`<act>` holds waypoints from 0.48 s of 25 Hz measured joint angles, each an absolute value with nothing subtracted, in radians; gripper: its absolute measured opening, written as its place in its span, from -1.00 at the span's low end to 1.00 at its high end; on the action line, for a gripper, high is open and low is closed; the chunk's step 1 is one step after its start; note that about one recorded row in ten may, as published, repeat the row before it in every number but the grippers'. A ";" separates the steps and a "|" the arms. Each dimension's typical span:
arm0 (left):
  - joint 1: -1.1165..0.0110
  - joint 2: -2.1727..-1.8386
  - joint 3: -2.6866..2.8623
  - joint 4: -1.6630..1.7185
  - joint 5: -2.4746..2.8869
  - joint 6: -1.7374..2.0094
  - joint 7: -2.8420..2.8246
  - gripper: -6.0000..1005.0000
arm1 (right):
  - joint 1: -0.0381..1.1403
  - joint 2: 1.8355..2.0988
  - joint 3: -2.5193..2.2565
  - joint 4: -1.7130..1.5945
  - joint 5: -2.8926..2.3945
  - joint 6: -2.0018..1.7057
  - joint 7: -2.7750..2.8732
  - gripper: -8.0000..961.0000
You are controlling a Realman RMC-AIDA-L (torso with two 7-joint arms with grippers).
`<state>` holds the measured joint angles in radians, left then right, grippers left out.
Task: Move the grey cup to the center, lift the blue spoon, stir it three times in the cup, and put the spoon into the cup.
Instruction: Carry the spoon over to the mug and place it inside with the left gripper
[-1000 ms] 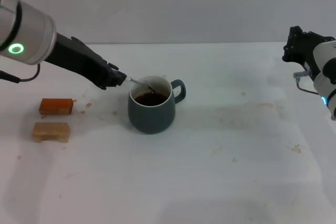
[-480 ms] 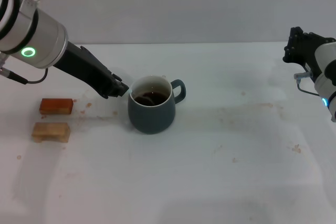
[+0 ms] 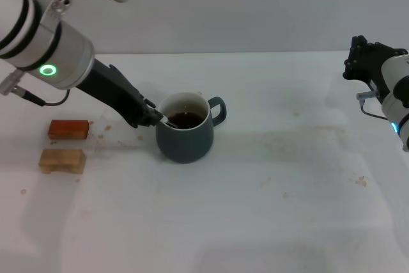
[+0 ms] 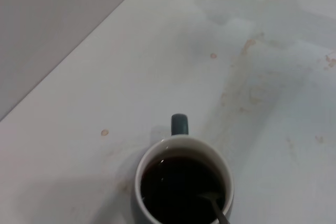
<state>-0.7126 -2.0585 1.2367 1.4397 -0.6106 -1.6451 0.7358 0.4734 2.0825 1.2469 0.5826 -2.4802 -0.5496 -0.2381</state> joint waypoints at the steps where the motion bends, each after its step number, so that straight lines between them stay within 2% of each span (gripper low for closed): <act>1: -0.718 -2.059 1.239 1.433 -0.612 -1.641 0.739 -0.63 | 0.472 2.083 1.247 0.584 -2.480 -0.547 -0.238 -0.92; 12: -0.758 -2.066 1.259 1.372 -0.616 -1.578 0.767 -0.63 | 0.447 2.083 1.238 0.613 -2.481 -0.547 -0.238 -0.92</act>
<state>-0.7576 -2.0656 1.2588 1.3718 -0.6161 -1.5782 0.7672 0.4468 2.0832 1.2380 0.6129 -2.4805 -0.5471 -0.2382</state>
